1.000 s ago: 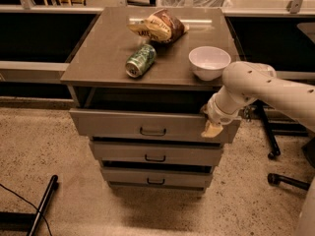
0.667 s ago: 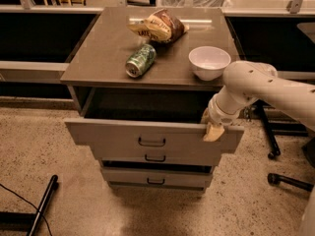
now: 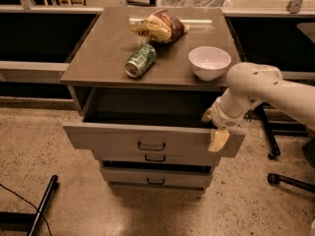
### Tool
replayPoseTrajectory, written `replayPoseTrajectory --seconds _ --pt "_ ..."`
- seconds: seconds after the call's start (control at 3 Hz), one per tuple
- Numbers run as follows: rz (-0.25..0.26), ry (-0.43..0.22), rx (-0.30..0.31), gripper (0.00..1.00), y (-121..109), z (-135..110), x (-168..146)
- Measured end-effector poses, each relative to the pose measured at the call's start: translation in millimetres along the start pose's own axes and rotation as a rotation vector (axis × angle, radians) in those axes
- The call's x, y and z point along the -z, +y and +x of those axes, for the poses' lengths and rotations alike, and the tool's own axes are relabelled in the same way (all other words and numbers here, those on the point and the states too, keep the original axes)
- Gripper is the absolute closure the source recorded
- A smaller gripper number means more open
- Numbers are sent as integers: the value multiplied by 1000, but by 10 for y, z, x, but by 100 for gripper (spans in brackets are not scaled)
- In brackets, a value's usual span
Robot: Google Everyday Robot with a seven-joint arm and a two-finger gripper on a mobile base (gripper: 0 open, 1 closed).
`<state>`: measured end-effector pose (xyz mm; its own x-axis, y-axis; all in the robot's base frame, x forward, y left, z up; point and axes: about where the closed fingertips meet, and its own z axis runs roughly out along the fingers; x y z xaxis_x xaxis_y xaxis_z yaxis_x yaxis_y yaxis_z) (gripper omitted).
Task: Open top drawer
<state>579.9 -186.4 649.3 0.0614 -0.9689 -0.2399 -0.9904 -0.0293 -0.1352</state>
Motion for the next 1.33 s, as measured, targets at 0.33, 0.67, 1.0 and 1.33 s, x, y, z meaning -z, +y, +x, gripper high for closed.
replayPoseTrajectory --seconds 0.33,0.67,1.0,1.33 --pt "0 0 0 0 0 0 0" --pt "0 0 0 0 0 0 0" --pt "-33 8 -13 0 132 5 -79" --pt "-78 31 -23 19 377 -28 -140"
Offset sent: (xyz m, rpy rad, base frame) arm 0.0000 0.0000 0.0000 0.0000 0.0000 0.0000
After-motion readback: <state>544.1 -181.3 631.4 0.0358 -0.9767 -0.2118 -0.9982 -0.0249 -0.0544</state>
